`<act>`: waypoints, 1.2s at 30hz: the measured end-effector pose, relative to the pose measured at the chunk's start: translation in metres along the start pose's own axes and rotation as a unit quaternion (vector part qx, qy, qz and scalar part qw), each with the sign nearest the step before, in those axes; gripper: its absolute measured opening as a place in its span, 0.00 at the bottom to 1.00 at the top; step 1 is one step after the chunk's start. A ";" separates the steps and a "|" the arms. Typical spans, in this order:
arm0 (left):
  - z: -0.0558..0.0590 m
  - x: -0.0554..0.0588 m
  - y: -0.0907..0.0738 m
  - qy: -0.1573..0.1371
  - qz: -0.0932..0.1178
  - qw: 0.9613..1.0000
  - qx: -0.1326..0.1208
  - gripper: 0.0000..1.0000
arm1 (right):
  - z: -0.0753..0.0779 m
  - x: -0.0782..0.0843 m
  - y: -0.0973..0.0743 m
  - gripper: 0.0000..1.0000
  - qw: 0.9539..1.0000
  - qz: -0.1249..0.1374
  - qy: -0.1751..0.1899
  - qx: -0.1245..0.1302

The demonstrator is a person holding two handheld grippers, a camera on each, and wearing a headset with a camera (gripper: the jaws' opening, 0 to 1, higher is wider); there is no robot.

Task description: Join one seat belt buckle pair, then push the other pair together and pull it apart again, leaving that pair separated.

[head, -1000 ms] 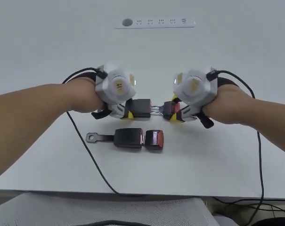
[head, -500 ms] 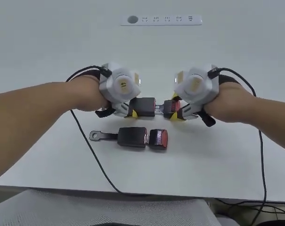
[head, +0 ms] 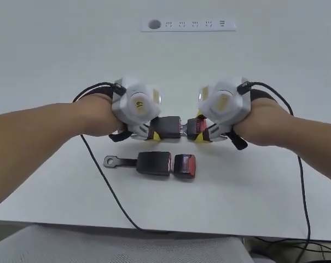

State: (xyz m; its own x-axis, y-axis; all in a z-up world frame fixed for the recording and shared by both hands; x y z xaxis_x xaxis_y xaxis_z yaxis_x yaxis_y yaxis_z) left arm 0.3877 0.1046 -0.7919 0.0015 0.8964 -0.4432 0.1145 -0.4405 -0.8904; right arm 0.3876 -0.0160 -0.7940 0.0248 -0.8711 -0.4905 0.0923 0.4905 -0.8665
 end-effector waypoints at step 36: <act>0.000 0.001 0.001 0.001 -0.002 1.000 0.011 0.31 | -0.007 0.014 -0.009 0.31 1.000 0.008 0.025 0.007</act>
State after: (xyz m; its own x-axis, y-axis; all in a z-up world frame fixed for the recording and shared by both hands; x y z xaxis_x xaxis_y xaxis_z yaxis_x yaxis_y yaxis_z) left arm 0.3875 0.1050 -0.7930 0.0032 0.8983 -0.4393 0.0933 -0.4376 -0.8943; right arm 0.3805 -0.0325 -0.7940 -0.0242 -0.8609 -0.5082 0.1066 0.5032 -0.8576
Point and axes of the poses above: the centre of the closed fingertips' face, and the gripper's own axes: y roughly forward along the fingers, z roughly to its right, x roughly out of its underside, the point moved 6 cm from there along -y, roughly backward along the fingers, and after that the axes turned 1 degree about -z, right-handed, at the moved point
